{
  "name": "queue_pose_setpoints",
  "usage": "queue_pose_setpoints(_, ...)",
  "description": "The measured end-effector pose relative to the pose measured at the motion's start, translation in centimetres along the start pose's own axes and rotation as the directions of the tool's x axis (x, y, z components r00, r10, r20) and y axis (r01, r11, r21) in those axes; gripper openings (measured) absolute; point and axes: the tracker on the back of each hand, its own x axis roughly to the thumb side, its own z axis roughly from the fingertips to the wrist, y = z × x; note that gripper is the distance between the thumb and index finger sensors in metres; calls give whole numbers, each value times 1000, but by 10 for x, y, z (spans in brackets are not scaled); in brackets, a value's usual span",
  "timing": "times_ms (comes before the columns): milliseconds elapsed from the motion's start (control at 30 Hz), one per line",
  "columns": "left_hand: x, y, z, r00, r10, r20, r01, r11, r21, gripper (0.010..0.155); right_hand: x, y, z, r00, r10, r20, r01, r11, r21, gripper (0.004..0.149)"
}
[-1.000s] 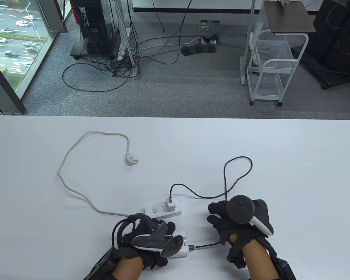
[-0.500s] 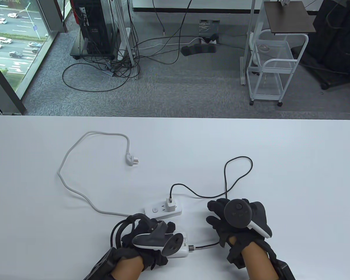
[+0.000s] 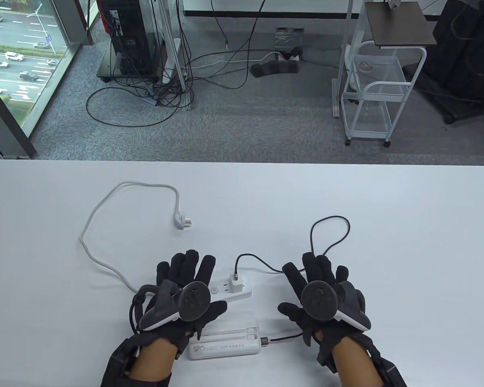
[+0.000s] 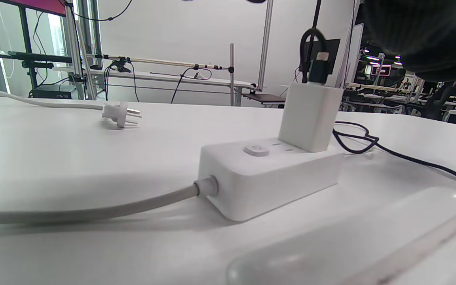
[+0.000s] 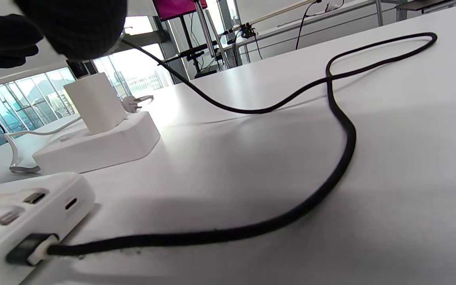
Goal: Charge the battery pack
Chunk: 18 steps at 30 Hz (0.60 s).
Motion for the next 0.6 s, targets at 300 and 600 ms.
queue_pose_setpoints(300, 1, -3, -1, 1000, -12, 6, 13, 1000, -19, 106, -2, -5, -1, 999, -53, 3, 53, 998, -22, 84)
queue_pose_setpoints(600, 0, -3, 1, 1000, -28, -7, 27, 999, -33, 106, 4, -5, -2, 999, -40, 30, 41, 999, -20, 83)
